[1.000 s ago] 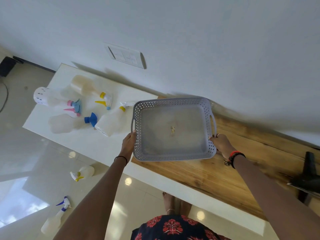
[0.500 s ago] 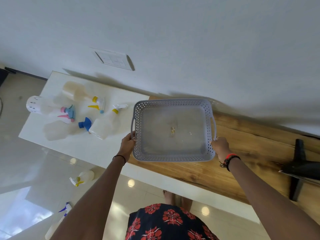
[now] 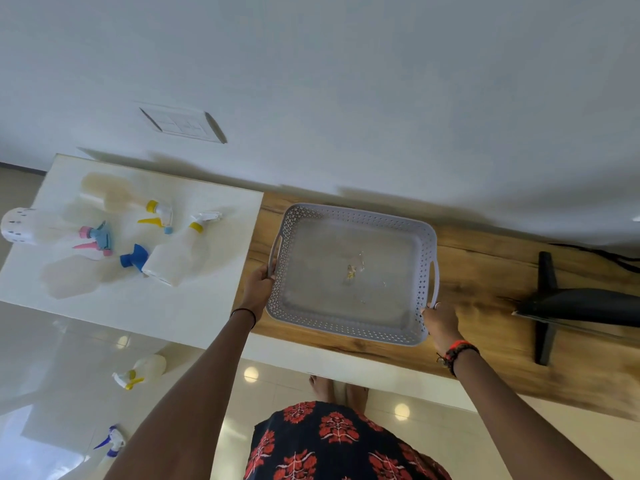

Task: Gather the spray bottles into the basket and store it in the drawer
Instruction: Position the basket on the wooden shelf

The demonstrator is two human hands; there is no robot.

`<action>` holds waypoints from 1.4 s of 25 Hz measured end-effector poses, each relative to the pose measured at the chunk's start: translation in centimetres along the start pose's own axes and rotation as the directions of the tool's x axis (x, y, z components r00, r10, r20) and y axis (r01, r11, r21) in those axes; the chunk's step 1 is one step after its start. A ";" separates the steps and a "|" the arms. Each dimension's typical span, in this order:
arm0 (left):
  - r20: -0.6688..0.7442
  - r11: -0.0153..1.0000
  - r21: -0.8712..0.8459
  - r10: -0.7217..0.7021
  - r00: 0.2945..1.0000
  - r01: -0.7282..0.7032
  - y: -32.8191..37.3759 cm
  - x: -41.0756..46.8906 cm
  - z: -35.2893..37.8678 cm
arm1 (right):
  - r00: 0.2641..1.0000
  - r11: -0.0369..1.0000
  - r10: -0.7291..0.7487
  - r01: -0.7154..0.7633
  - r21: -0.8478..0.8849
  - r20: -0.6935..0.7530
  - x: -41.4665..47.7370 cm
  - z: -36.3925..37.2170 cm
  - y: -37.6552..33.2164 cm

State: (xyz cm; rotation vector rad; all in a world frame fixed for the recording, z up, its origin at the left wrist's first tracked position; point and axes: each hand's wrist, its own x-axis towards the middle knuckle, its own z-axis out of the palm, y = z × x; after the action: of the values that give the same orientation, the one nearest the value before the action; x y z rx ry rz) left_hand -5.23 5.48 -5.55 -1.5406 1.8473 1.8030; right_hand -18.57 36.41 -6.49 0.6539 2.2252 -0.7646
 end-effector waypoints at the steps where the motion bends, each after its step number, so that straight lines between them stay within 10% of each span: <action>1: 0.022 1.000 0.006 -0.006 1.000 0.006 -0.1 0.1 0.3 | 1.000 1.000 0.003 -0.003 0.003 -0.007 0.0 -0.2 0.5; 23: -0.106 0.991 0.099 0.100 0.989 -0.090 -0.4 -3.0 0.3 | 0.999 0.997 -0.008 0.012 0.082 -0.041 -1.4 -1.5 -0.7; 35: -0.385 0.972 0.069 0.234 0.893 -0.225 1.2 -9.0 -5.6 | 0.872 0.869 -0.462 0.481 0.114 -0.161 -9.3 1.0 -7.7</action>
State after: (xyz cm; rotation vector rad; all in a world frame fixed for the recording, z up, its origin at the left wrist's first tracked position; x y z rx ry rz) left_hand 1.09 5.61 3.00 -1.8534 2.3087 1.6401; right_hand -17.07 28.20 2.30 0.2199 2.5002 -1.1716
